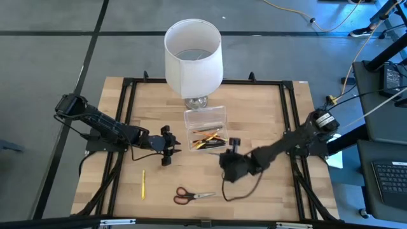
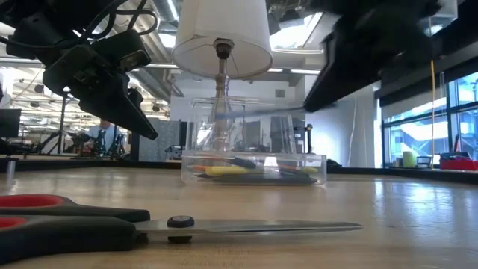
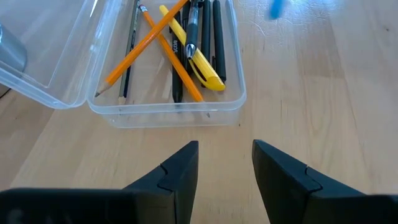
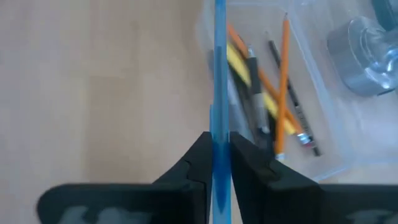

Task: Pick & place school supplies into a supply box
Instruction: Put the blue pen into the transparent supply box

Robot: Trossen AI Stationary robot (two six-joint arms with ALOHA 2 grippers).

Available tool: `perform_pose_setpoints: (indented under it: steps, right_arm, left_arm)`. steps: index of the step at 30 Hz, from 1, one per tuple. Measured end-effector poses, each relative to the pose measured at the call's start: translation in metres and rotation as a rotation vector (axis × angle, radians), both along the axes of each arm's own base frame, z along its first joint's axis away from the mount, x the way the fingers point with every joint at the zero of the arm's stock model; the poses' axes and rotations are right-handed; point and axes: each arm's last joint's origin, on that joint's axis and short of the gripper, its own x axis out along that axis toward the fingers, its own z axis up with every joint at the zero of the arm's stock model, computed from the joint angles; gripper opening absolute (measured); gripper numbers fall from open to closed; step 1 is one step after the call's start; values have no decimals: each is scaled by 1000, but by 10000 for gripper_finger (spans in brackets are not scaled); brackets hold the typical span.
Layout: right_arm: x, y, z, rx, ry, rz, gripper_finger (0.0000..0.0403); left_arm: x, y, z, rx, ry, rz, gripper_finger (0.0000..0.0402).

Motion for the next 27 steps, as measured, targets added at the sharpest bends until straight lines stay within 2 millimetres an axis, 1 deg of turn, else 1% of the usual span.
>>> perform_pose_setpoints:
  steps: [4,9,12,15,21,27]
  right_arm:
    - [13,-28,-2,-7,71,35,49]
    - [25,-60,-1,-38,108,71,49]
    - [30,-77,-2,18,137,106,49]
    - [33,-92,-2,42,136,82,49]
    - [40,-109,-2,80,118,100,49]
    - [46,-120,-20,89,160,74,49]
  left_arm:
    - [0,0,0,1,0,-1,143]
    - [0,0,0,-18,-2,13,143]
    - [0,0,0,-41,-5,31,143]
    - [0,0,0,-62,-8,47,143]
    - [0,0,0,-77,-10,60,143]
    - [0,0,0,-82,-8,52,143]
